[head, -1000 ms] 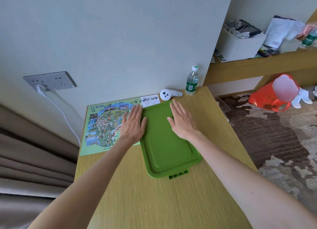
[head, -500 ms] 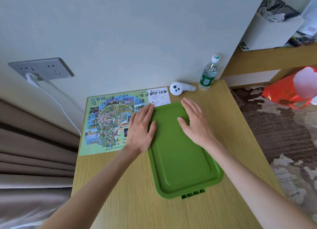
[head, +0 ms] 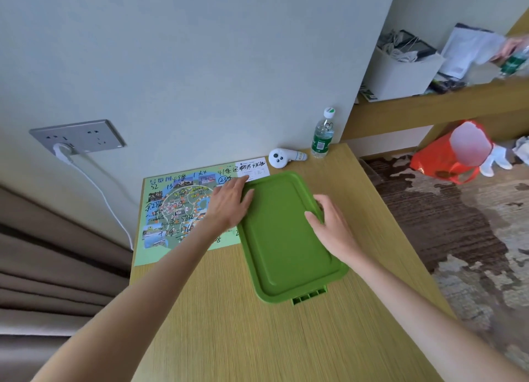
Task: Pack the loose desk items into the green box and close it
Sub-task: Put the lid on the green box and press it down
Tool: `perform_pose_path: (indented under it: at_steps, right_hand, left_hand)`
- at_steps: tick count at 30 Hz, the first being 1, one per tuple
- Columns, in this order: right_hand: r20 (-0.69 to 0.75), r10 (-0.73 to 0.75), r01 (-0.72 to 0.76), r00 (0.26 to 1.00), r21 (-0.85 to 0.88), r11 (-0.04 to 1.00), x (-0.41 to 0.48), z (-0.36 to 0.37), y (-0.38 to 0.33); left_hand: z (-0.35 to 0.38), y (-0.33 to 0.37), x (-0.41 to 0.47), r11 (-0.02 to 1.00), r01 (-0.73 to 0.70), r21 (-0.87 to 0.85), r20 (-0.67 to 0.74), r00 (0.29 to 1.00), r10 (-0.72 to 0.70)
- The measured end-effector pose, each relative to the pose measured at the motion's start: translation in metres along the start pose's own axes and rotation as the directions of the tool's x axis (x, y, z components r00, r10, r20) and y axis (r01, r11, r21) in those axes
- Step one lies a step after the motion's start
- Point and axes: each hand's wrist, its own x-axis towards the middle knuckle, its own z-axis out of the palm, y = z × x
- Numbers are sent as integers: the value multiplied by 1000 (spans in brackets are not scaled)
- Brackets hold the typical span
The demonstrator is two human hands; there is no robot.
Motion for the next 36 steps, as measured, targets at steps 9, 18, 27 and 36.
perform_pose_path:
  at_steps: [9,18,27,36]
  right_hand:
    - [117,287,-303,951,155,940,-81,-23,43]
    - [162,456,-466,875,532,707,-76,-38,48]
    - [-128,431,-348,893,412,842,-38,-50,36]
    - [-151,255,-242,955,100,965,-21,-38,36]
  left_hand:
    - [-5,13,37,941,186,-282,109,981,-161]
    - [-16,10,16,931,206,-300,26,978,-208]
    - [-11,14,-73,882,297,-366,-168,911,-376]
    - [25,11,-135,816,449,-365,-165,831,-531]
